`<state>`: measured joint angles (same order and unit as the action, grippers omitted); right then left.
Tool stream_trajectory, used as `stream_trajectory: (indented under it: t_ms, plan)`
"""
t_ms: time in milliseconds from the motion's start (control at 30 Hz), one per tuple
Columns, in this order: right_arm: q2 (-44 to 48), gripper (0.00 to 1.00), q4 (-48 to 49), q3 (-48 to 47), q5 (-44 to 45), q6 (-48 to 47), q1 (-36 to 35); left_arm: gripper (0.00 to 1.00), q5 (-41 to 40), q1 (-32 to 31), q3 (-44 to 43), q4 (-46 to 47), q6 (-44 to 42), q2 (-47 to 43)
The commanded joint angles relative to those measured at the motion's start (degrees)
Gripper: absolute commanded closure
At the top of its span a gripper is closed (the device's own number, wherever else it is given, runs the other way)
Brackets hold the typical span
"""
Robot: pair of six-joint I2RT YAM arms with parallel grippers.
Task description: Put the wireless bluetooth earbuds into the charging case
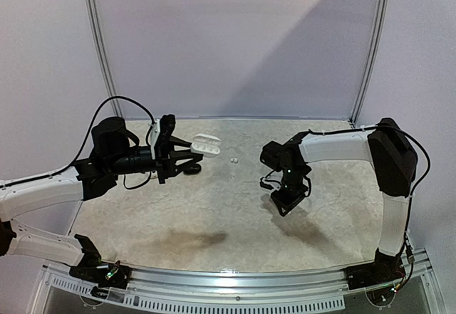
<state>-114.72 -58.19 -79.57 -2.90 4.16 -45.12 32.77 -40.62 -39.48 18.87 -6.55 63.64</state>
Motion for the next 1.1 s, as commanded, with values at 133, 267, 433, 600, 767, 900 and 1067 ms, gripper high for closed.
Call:
stream_trajectory:
  t_ms: [133,267,433,600,767,900,1067]
  plan:
    - [0.6,0.74,-0.7,-1.1,-0.4,-1.6,-0.5,1.00,0.4,-0.6,0.6,-0.6,-1.2,-0.9]
    - [1.1,0.75,-1.3,-1.3,-0.3,-1.4,-0.4,1.00,0.3,-0.6,0.7,-0.6,-1.3,-1.0]
    - [1.8,0.76,-1.9,-1.4,0.2,-1.2,-0.4,1.00,0.4,-0.8,0.8,-0.6,-1.3,-1.0]
    - [2.3,0.79,-2.7,-2.0,0.6,-1.0,-0.4,1.00,0.4,-0.8,0.9,-0.6,-1.3,-1.0]
    - [2.1,0.81,-3.5,-2.4,0.4,-1.1,-0.4,1.00,0.4,-0.8,1.0,-0.5,-1.4,-1.0]
    - [2.2,0.81,-4.3,-2.4,0.4,-1.1,-0.4,1.00,0.4,-0.8,1.1,-0.5,-1.5,-1.1]
    - [2.1,0.87,-4.8,-2.3,0.4,-1.4,-0.4,1.00,0.4,-0.8,1.2,-0.4,-1.5,-1.3]
